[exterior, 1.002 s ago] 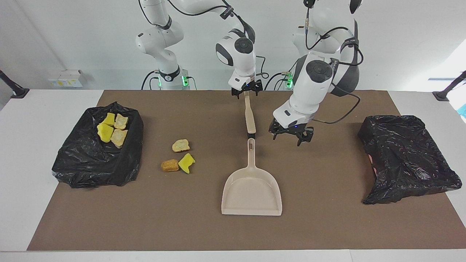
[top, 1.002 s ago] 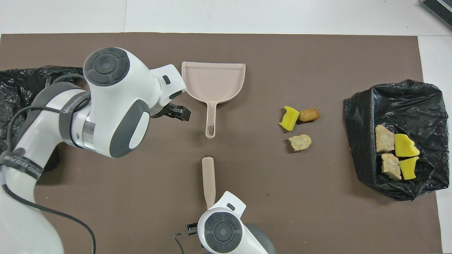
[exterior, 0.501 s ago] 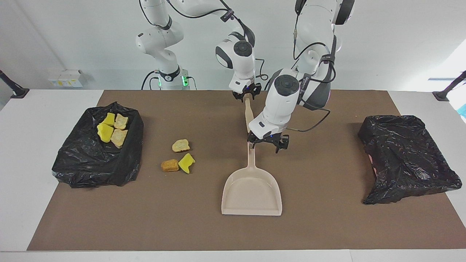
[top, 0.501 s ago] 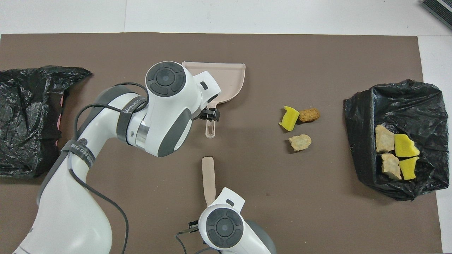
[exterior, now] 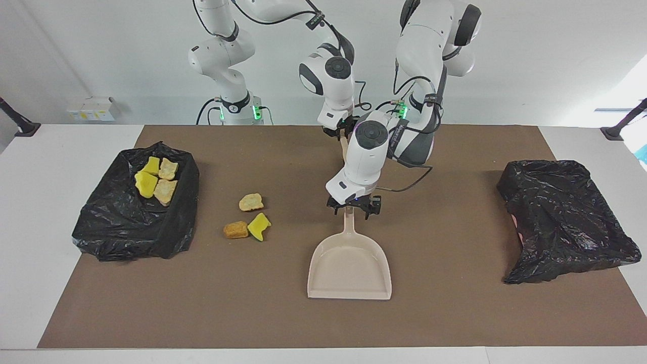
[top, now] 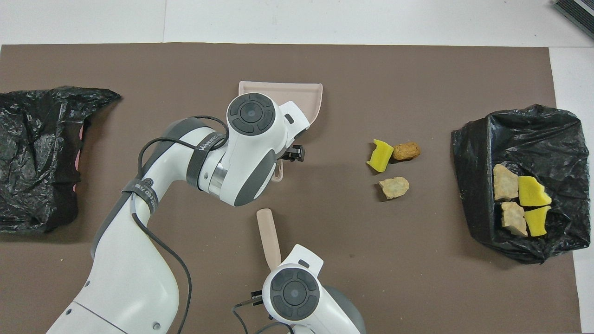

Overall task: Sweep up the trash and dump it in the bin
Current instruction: 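Grasp the dustpan handle with the left gripper, then lift the brush with the right gripper toward the remaining debris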

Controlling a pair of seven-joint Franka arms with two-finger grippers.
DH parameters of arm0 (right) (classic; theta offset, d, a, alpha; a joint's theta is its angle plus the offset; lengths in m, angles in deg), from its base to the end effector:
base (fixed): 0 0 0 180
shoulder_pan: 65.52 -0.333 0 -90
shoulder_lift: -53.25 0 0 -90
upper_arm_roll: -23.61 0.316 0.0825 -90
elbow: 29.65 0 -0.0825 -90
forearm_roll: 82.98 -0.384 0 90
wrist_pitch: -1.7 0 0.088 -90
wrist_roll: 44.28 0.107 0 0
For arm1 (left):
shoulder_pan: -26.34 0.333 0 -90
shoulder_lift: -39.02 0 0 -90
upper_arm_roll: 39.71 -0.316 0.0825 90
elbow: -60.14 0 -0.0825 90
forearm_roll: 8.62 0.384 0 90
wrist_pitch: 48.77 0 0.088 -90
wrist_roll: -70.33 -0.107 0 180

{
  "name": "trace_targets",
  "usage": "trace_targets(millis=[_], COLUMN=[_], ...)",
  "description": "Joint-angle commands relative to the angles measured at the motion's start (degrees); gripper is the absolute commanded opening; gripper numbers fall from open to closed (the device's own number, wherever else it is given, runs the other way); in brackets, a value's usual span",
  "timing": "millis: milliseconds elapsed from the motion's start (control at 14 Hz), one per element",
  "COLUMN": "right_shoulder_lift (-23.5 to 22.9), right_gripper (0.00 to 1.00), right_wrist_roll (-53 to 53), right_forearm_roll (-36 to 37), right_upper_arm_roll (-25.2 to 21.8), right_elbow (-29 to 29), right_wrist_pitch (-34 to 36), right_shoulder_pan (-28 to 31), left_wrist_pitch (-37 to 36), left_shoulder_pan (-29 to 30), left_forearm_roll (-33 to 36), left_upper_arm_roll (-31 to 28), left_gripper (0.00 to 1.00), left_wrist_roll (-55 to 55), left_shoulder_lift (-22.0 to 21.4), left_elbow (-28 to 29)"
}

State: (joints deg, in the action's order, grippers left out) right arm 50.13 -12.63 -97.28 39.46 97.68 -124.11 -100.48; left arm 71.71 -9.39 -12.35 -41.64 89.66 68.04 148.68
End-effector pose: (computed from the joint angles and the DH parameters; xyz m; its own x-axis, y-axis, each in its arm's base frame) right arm 0.3253 0.4122 0.3460 0.9643 0.1873 -0.1870 0.1662 -0.9784 -0.1228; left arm 0.5759 -0.3934 0.3626 0.9743 -0.2226 0.0342 -0.2243 -0.9729 0.0558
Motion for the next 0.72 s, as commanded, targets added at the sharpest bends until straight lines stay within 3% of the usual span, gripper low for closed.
trace_targets(millis=[0, 72, 644], right_shoulder_lift=[3.80, 5.30, 18.75], right_gripper=[0.00, 0.00, 0.00], right_wrist_roll=[-2.72, -4.12, -21.87], right_forearm_roll=[0.85, 0.85, 1.46], right_upper_arm_roll=[0.06, 0.23, 0.06], right_elbow=[-0.76, -0.59, 0.03], right_wrist_pitch=[6.08, 9.15, 29.73], right_shoulder_pan=[3.31, 5.32, 23.42], left_wrist_pitch=[0.54, 0.90, -0.42], left_shoulder_pan=[-0.47, -0.56, 1.02], left_forearm_roll=[-0.66, -0.66, -0.05], left_upper_arm_roll=[-0.61, -0.61, -1.23], left_gripper=[0.08, 0.00, 0.00], left_wrist_roll=[0.80, 0.80, -4.18], left_shoulder_lift=[0.51, 0.42, -1.33], left_elbow=[-1.27, -1.18, -0.92])
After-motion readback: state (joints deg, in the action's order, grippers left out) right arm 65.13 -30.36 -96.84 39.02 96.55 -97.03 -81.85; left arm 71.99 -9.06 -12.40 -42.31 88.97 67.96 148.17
